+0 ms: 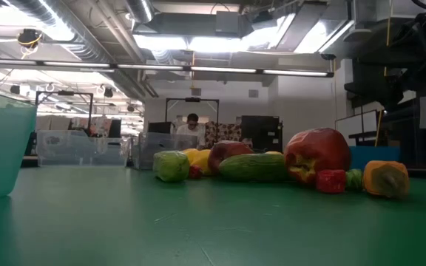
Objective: Sort produce into baskets
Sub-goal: Put the eggplant into the bottom black bin, then put the cucumber into the top black bin
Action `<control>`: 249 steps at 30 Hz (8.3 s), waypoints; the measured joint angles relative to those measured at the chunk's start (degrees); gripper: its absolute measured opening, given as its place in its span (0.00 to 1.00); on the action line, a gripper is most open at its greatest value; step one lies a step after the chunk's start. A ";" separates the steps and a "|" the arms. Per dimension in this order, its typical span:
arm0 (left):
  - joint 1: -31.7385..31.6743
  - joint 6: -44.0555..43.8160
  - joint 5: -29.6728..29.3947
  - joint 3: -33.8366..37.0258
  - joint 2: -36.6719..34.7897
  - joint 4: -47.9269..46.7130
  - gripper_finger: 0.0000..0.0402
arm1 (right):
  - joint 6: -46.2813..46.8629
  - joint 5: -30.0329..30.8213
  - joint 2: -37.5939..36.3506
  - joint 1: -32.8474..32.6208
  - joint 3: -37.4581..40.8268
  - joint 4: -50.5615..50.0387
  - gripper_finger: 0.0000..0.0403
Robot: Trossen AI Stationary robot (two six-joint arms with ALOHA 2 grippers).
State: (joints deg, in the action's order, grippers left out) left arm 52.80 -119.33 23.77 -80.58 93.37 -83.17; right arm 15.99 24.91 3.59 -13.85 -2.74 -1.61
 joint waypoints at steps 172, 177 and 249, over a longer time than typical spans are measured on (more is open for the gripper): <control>-54.76 109.67 -49.31 21.59 -6.24 58.92 0.40 | -1.25 1.25 0.00 0.00 0.02 0.22 0.93; -58.93 104.21 -59.84 21.57 -11.26 59.11 0.40 | -1.27 1.25 -0.01 0.00 0.02 0.20 0.93; -69.18 121.01 -16.51 9.27 -0.84 63.44 0.65 | -2.82 1.46 0.00 0.00 0.02 0.20 0.93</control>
State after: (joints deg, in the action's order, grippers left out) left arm -16.38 1.69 7.26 -71.31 92.53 -19.73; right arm 13.17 26.37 3.59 -13.85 -2.72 -1.41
